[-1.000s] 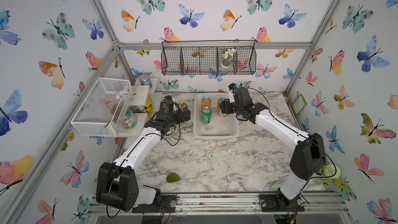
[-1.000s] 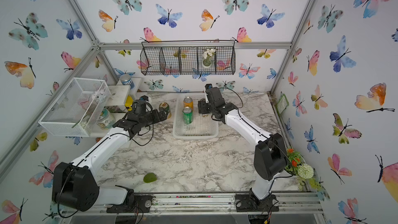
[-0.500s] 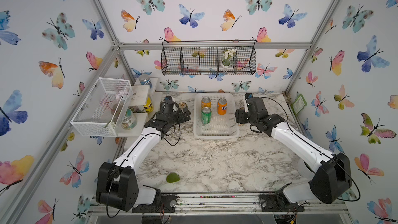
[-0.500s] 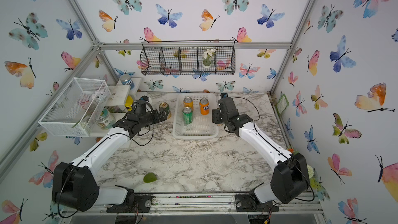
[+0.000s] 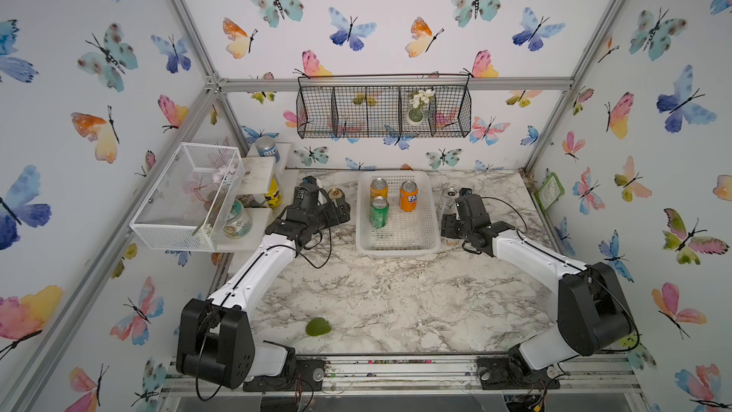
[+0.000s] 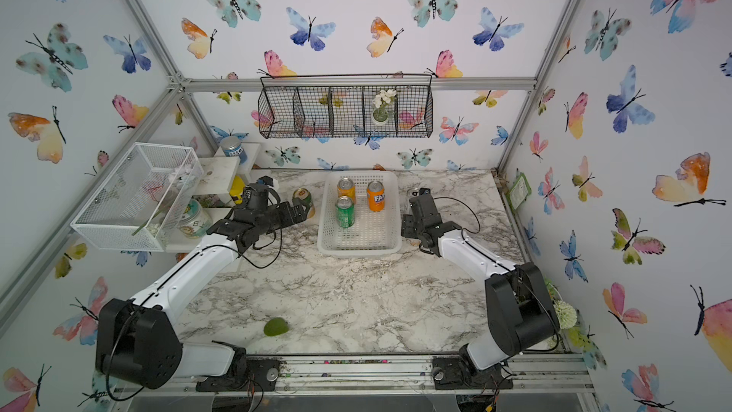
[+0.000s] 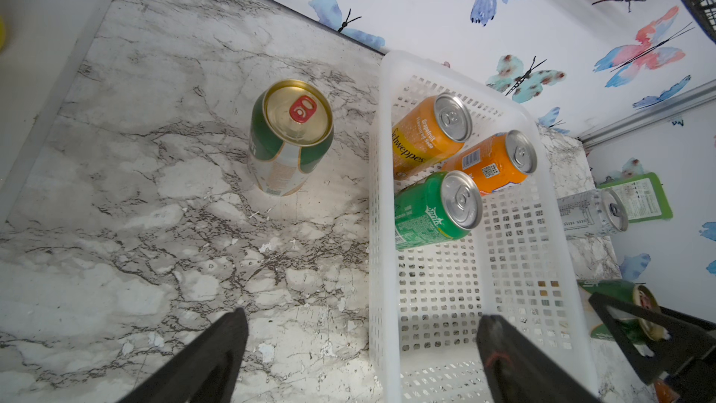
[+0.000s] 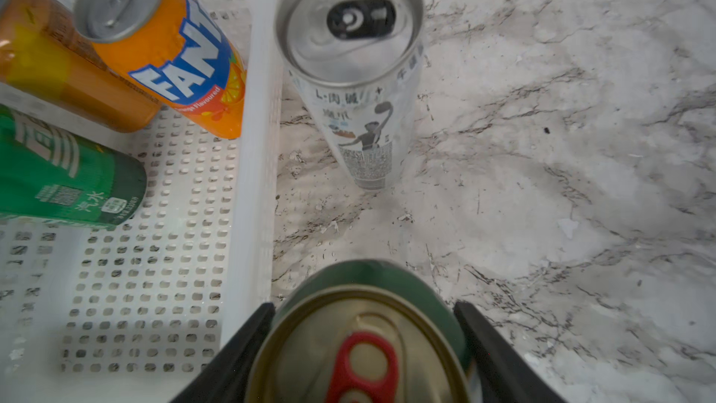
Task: Take out the drinks from the basket
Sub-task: Place the drink at the center of the board.
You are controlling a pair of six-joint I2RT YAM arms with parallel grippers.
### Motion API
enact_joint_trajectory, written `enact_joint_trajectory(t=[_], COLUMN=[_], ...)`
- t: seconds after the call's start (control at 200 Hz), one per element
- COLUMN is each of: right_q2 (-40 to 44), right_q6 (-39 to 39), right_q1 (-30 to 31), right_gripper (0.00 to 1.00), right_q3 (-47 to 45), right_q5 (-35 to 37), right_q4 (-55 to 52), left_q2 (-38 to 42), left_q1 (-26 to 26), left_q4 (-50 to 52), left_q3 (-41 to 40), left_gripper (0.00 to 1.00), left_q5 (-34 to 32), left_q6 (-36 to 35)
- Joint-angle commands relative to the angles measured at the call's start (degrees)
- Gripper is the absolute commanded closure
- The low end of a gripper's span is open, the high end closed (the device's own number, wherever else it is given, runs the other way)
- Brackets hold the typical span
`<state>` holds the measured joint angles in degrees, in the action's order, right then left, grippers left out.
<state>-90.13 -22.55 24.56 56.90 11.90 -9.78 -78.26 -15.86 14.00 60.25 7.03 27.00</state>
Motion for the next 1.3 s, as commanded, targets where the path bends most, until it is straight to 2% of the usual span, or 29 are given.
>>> enact_joint_trajectory(t=[0.0,0.14,0.345,0.651,0.896,1.296], right_q2=[-0.27,-0.62,-1.88,-2.95,-2.60,6.38], right_q6=[-1.05,-1.54,-2.60,-4.57,-5.37,-8.32], right_q1=[-0.17,-0.21,-0.29,-0.39,-0.45,-0.56], right_gripper=[0.47,0.45,0.31,0.26,0.13,0.09], right_q3=[0.27,-0.12,-0.35,-1.00,-0.09,-0.98], right_q5=[0.95,3.09,2.69,0.85,1.36,7.81], right_q4=[7.76,7.26,6.10,6.79,5.46,2.37], left_q2=[0.71,0.63,0.28,-0.67,-0.87,-2.34], left_q1=[0.26,0.26,0.26,0.21,0.25,0.13], left_q4=[0.49,0.48,0.48,0.39,0.36,0.39], left_q3=[0.28,0.30,0.53,0.70,1.01,1.97], left_gripper=[0.01,0.01,0.01,0.01,0.01,0.01], left_q5=[1.40,1.65,3.07,4.57,4.53,6.10], left_q6=[-0.65,-0.90,-1.36,-1.51,-1.86,-2.66])
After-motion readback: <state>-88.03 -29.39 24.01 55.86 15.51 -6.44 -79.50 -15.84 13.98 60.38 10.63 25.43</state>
